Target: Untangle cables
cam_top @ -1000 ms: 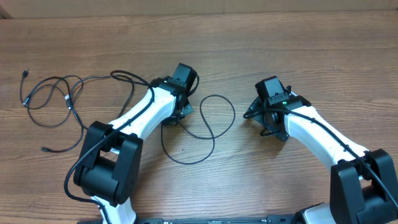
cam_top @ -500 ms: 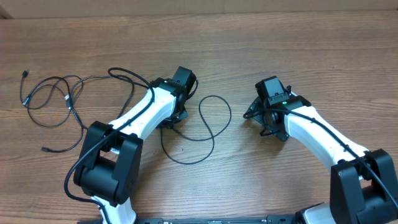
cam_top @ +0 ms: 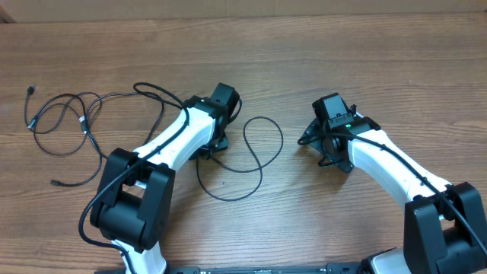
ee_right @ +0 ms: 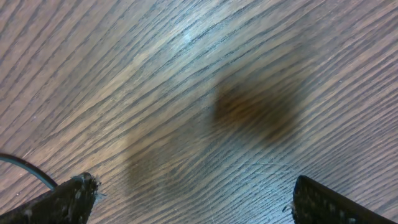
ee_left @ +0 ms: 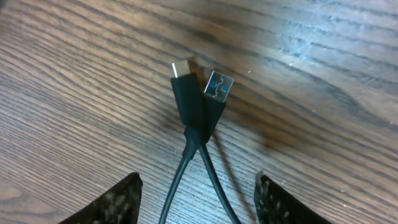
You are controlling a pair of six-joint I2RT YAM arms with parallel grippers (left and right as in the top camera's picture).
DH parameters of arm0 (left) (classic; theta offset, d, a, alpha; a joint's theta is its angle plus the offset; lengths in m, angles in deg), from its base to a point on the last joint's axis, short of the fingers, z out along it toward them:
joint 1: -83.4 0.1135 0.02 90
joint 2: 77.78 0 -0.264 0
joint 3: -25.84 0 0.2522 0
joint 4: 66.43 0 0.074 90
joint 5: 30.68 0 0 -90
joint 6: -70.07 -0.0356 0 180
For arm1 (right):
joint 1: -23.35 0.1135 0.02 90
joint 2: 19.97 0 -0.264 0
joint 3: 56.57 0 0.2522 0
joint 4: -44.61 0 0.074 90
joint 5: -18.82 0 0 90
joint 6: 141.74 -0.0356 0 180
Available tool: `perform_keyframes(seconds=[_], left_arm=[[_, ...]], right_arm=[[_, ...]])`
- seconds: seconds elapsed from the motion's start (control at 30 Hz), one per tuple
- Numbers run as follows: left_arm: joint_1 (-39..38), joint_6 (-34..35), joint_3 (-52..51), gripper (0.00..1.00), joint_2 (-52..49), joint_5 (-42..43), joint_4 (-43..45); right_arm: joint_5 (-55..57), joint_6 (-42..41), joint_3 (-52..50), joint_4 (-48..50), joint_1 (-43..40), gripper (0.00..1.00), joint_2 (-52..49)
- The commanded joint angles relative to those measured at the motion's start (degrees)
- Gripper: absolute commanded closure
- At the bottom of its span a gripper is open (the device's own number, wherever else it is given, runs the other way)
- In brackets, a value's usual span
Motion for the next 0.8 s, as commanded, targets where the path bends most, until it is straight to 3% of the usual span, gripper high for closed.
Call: perform_keyframes(seconds=[0.0,0.3,0.4,0.47,0.63,0.7,0.77], left_arm=[[0.0,-0.7,-1.5,0.41,-0.3,-0.9,0.5],[1.6,-4.1,-3.1,0.37,-0.3,-0.6,1.7],[3.1,-7.5,-3.1,0.36,-0.3,2.9,3.0],[4.3,-12.8,-3.1,0.3,-0.3,8.2,4.9],[6.4,-15.1,-3.1,0.17,-0.3,11.1,6.3],[7.3,-15.5,-3.1,0.19,-0.3,12.0,6.3],[8.1,-16.4,-3.1,0.27,-0.3,13.9,6.5]], right_arm=[[-0.1,-0.4,-0.3,0.3,-0.2,0.0,0.9],[-0.1,-0.4,-0.3,0.3,-0.2,0.0,0.9],[-0.1,-0.4,-0.3,0.3,-0.2,0.0,0.9],[-0.1,-0.4,-0.3,0.3,-0.2,0.0,0.9],[-0.1,-0.4,-0.3,0.3,-0.2,0.0,0.9],[-0.1,-0.4,-0.3,0.3,-0.2,0.0,0.9],[-0.1,-0.4,-0.3,0.3,-0.2,0.0,0.9]])
